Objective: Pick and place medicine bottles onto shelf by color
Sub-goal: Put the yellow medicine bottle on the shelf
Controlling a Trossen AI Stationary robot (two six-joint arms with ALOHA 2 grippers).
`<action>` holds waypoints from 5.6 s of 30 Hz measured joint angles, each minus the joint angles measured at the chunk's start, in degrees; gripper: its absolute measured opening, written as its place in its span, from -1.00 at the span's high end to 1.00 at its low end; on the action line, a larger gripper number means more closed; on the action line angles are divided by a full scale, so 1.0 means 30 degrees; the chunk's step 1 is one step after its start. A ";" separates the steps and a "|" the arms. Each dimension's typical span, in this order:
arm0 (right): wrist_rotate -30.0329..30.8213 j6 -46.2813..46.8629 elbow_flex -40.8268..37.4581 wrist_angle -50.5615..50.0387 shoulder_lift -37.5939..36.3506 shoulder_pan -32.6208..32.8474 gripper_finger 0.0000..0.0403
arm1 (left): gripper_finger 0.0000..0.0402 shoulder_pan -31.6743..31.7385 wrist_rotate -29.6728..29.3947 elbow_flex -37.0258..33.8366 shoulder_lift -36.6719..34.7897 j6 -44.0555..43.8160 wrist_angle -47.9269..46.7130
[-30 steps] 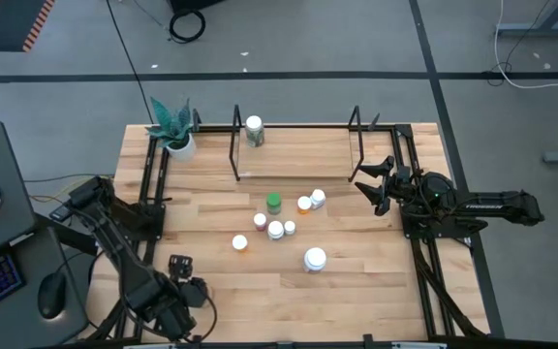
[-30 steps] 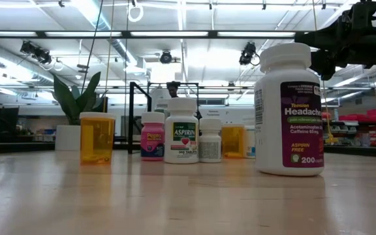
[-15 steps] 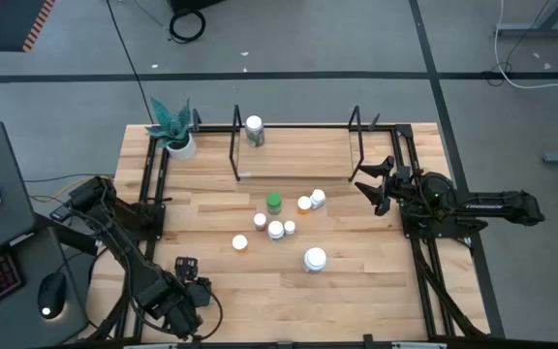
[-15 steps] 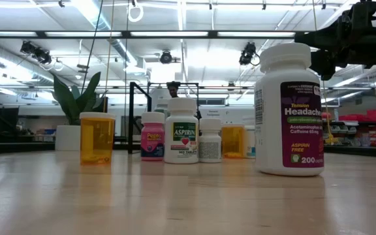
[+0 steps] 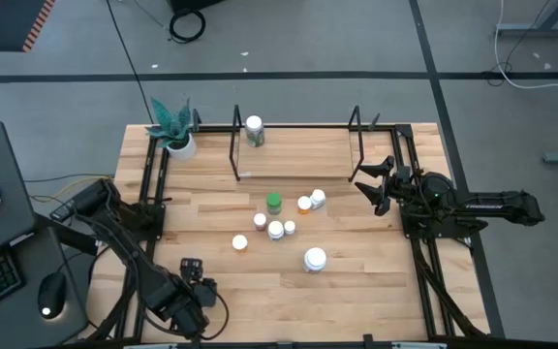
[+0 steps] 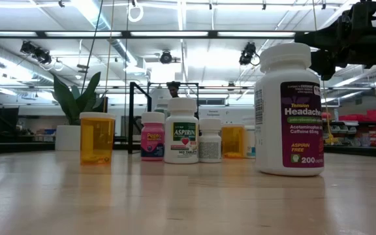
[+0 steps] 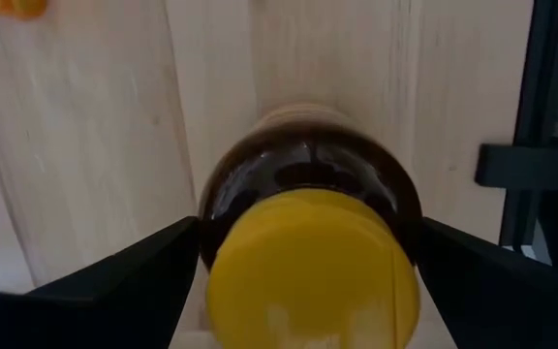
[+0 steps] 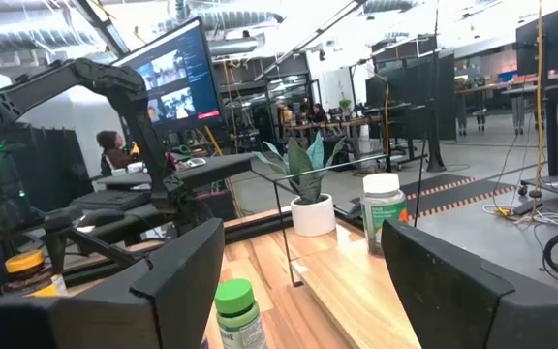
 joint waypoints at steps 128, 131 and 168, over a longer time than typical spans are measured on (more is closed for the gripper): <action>0.0000 0.0003 0.0000 0.0003 -0.0005 -0.0003 -0.43 | -0.72 2.7103 -0.1250 1.2581 0.7092 2.3913 -0.2998; 0.0000 -0.0001 -0.0002 0.0004 -0.0004 -0.0003 -0.43 | -0.72 2.7137 -0.1228 1.2601 0.7210 2.3980 -0.2879; 0.0000 0.0002 -0.0003 0.0003 -0.0005 0.0000 -0.43 | -0.72 2.7067 -0.1226 1.2683 0.7228 2.4431 -0.2994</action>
